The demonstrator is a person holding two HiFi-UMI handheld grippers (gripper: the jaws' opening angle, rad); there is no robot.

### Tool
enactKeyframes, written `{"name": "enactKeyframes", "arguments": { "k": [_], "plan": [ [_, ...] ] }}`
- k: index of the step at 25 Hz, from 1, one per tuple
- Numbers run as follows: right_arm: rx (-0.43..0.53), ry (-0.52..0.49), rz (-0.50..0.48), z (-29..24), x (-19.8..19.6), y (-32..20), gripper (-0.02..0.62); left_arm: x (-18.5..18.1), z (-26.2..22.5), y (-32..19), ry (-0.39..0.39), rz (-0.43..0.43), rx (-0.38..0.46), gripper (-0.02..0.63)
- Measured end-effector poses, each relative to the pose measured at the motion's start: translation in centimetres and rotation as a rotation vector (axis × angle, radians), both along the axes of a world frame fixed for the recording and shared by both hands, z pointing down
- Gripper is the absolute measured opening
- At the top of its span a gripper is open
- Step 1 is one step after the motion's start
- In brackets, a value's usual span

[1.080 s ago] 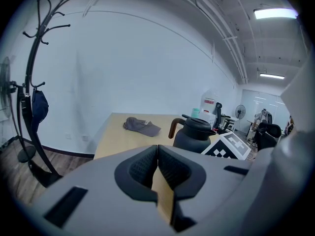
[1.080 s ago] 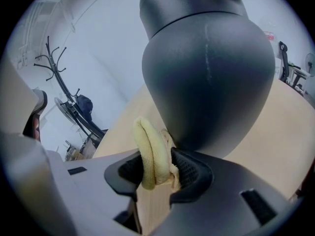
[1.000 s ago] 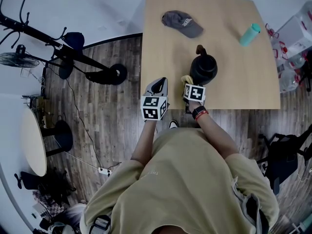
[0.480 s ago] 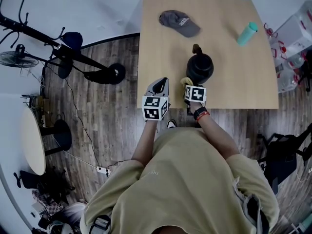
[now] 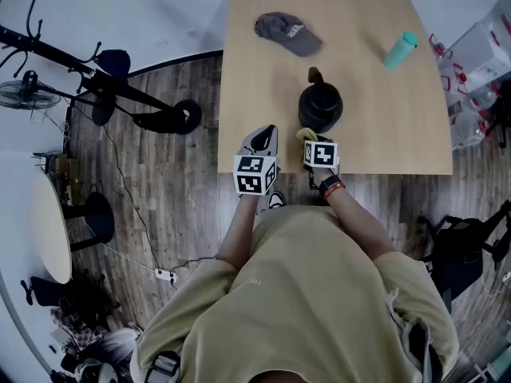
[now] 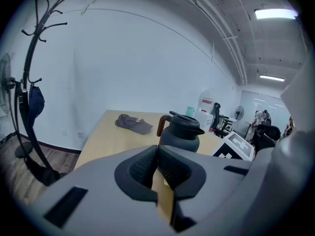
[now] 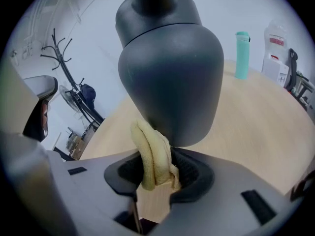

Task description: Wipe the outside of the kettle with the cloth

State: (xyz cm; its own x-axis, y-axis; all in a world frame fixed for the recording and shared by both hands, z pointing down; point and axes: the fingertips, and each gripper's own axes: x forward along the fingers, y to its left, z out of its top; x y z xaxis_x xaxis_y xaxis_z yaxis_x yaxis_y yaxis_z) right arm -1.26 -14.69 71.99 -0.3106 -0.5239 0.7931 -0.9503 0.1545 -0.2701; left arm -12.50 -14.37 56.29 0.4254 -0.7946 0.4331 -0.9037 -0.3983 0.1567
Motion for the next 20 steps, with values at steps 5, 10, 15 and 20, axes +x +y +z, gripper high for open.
{"name": "enactKeyframes", "arguments": {
  "k": [5, 10, 15, 20],
  "plan": [
    [-0.010, 0.005, -0.002, 0.1, 1.5, 0.7, 0.147, 1.5, 0.2, 0.4, 0.004, 0.010, -0.004, 0.025],
    [-0.016, 0.020, -0.004, 0.2, 3.0, 0.8, 0.147, 2.7, 0.6, 0.4, 0.009, 0.014, -0.009, 0.025],
    [-0.014, 0.043, -0.001, 0.1, 4.7, 0.8, 0.147, 4.0, 0.6, 0.4, 0.018, 0.015, -0.007, 0.025],
    [-0.017, 0.067, 0.017, 0.4, 6.9, 0.6, 0.147, 5.1, 0.8, 0.5, 0.019, 0.010, -0.009, 0.025]
  ]
}}
